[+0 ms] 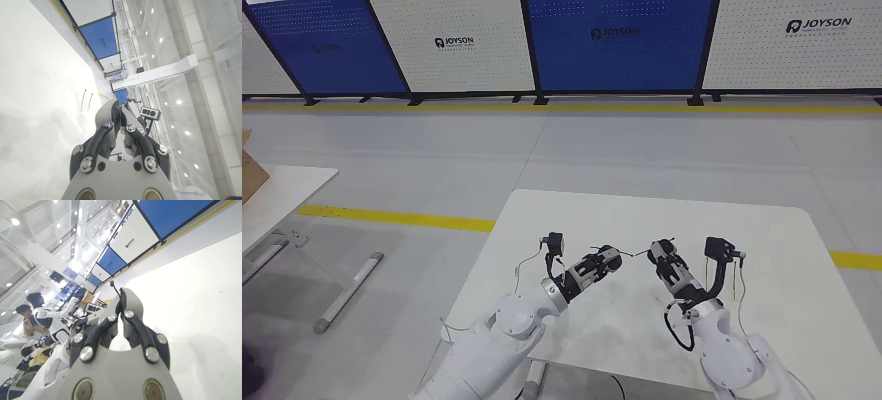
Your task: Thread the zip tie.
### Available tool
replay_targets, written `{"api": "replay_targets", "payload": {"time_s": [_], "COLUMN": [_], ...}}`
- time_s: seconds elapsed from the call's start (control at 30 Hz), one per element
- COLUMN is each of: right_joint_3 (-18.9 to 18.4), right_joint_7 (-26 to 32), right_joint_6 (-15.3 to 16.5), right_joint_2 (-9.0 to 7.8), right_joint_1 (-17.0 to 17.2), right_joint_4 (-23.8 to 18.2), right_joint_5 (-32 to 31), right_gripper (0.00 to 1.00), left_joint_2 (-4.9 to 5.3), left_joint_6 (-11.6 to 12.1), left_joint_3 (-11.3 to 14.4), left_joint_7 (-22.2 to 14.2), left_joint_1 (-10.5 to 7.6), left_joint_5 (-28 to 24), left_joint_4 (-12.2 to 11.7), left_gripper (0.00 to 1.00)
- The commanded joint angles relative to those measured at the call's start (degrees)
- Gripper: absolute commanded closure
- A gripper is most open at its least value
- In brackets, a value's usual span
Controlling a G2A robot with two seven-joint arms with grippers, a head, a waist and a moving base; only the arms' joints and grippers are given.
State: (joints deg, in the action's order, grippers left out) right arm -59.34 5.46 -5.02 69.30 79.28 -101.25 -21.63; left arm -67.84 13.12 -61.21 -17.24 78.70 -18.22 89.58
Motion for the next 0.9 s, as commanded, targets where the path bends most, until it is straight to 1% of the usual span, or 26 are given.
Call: {"api": "replay_targets", "payload": {"time_s": [0.0,0.17,0.4,0.7,0.87], "right_joint_3": [0.04,0.16,-0.7,-0.33,-0.78], "right_joint_7": [0.29,0.4,0.73,1.0,0.67], "right_joint_6": [0.23,0.37,0.44,0.15,0.26], "right_joint_2": [0.13,0.44,0.59,1.2,1.41], "right_joint_1": [-0.1,-0.25,0.66,-0.12,0.11], "right_joint_4": [0.12,0.31,-0.35,0.73,0.52], "right_joint_5": [0.06,-0.19,-0.71,-1.11,-1.02], "right_gripper": [1.0,1.0,1.0,1.0,1.0], "left_joint_2": [0.0,0.0,0.0,0.0,0.0], "left_joint_6": [0.0,0.0,0.0,0.0,0.0], "left_joint_3": [0.0,0.0,0.0,0.0,0.0], "left_joint_7": [0.0,0.0,0.0,0.0,0.0], "left_joint_1": [0.0,0.0,0.0,0.0,0.0], "left_joint_5": [0.0,0.0,0.0,0.0,0.0], "left_joint_4": [0.0,0.0,0.0,0.0,0.0], "left_gripper": [1.0,1.0,1.0,1.0,1.0]}}
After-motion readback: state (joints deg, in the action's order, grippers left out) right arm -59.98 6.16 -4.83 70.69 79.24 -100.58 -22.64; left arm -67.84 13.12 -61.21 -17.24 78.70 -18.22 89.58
